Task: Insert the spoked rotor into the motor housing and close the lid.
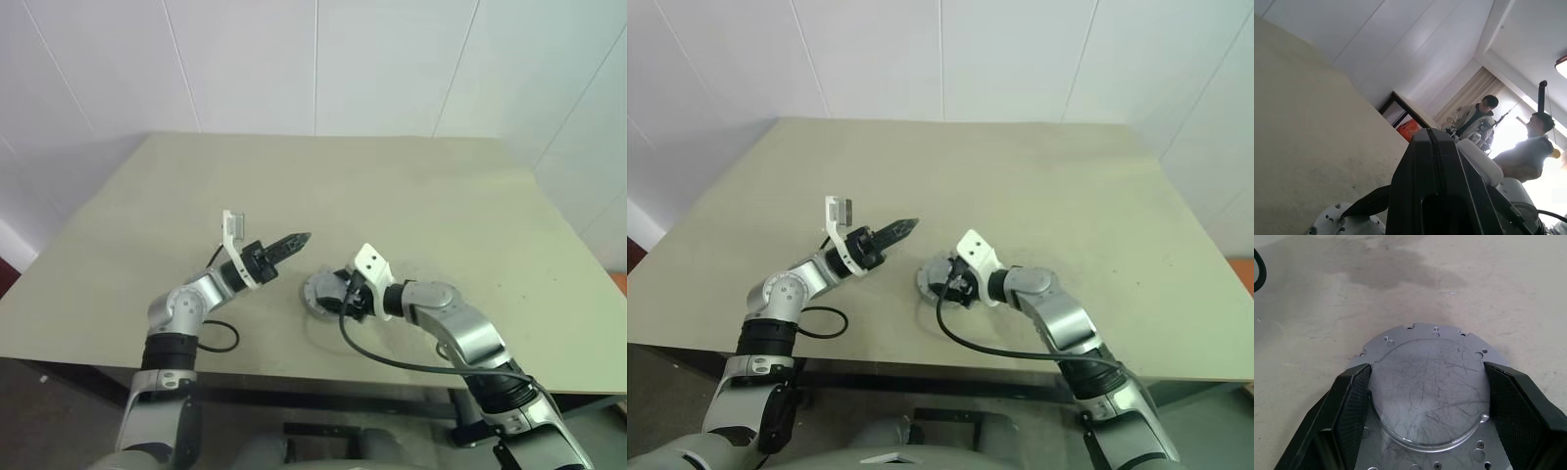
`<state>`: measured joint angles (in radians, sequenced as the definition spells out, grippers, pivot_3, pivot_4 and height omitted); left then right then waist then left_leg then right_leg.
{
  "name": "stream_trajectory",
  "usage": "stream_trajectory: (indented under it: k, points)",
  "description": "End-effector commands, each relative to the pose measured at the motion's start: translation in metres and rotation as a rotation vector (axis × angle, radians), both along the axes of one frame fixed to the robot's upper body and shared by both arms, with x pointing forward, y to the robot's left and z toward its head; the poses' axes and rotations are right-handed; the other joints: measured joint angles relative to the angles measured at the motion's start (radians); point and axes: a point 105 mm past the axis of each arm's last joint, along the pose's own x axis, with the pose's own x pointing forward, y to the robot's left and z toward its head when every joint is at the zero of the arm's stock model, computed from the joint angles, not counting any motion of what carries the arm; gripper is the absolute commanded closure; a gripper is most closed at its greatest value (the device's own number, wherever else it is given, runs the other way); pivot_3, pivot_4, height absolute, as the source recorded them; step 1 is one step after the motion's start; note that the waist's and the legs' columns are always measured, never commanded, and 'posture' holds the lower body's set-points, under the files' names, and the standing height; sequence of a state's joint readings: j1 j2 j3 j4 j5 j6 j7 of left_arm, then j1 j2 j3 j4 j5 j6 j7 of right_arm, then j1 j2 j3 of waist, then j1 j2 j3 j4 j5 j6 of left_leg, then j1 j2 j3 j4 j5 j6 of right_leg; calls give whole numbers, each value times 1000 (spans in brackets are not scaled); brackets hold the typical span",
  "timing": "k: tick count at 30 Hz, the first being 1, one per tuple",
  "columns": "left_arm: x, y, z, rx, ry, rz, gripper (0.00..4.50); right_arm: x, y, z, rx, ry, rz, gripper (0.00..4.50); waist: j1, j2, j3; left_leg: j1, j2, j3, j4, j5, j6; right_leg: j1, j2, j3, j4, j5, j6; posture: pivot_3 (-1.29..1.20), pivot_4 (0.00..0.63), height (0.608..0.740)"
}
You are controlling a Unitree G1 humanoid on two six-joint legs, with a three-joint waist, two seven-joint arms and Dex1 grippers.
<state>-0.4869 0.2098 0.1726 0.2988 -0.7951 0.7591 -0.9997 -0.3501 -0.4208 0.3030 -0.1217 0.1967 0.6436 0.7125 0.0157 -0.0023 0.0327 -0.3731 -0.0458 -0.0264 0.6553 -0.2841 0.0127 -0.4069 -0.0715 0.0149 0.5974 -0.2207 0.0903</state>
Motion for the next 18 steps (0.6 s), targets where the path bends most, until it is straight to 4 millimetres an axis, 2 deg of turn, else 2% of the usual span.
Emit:
stream_trajectory:
  k: [1, 4, 6, 11, 18]
  points:
    - [-1, -2, 13, -4, -51, -15, 4500, -5, -15, -23, -79, 74, -36, 1286, 0, 0, 0, 0, 0, 0, 0, 0, 0, 0, 0, 0, 0, 0, 0, 0, 0, 740]
    - [-1, -2, 14, -4, -51, -15, 4500, -4, -17, -27, -86, 76, -56, 1286, 0, 0, 0, 0, 0, 0, 0, 0, 0, 0, 0, 0, 0, 0, 0, 0, 0, 740]
    - [-1, -2, 14, -4, -48, -14, 4500, -8, -22, -40, -107, 110, -64, 1286, 0, 0, -1, 0, 0, 0, 0, 0, 0, 1, 0, 0, 0, 0, 0, 0, 0, 740]
    - [-1, -3, 14, -1, -46, -13, 4500, -13, -27, -53, -31, 180, -110, 1286, 2, -3, -4, 1, 0, 0, 1, 0, 0, 3, 0, 0, 0, 0, 0, 0, 0, 740]
    - [-1, -4, 15, 7, -42, -16, 4500, -14, -24, -50, 50, 226, -118, 1286, 2, -5, -6, 1, 0, -1, 4, -1, 0, 4, 0, -1, 0, 0, 0, 0, 0, 740]
